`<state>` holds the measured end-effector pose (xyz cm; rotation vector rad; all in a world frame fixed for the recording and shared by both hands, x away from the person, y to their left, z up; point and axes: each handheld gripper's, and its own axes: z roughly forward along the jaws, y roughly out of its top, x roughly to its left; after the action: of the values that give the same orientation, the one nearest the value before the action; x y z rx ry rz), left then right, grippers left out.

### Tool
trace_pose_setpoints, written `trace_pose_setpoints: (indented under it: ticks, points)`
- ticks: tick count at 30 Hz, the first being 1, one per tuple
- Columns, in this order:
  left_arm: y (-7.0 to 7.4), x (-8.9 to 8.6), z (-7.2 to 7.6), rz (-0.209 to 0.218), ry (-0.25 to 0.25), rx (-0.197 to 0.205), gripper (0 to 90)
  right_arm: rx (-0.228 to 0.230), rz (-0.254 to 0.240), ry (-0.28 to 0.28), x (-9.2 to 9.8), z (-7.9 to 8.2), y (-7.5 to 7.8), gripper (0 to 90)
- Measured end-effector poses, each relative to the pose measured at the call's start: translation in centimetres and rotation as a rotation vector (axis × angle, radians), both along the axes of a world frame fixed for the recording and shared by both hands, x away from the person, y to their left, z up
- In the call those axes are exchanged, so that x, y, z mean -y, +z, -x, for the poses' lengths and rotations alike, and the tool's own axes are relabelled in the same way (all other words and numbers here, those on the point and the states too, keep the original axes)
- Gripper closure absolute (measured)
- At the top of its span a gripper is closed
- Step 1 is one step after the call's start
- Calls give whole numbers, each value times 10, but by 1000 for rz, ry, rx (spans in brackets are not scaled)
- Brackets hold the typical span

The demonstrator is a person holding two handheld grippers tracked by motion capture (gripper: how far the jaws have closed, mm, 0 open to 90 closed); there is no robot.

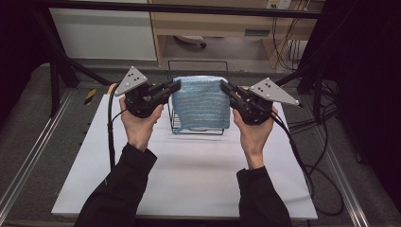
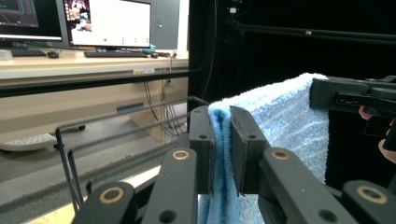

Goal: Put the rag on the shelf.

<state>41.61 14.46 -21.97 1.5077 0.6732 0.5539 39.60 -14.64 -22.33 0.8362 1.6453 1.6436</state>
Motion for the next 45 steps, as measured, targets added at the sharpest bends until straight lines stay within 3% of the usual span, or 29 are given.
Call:
trace_pose_setpoints:
  ticks: [9, 13, 23, 45]
  points:
    - [22, 0, -10, 22, 5, 33, 803, 44, -5, -24, -4, -11, 23, 838]
    - [31, -3, -15, 53, 0, 42, 803, 56, -16, -25, -5, -17, 31, 838]
    - [60, -5, -23, 68, 24, 75, 803, 102, -34, -27, -10, -28, 58, 839]
    - [93, -2, -50, 73, 32, 95, 803, 121, -81, -45, -10, -56, 84, 839]
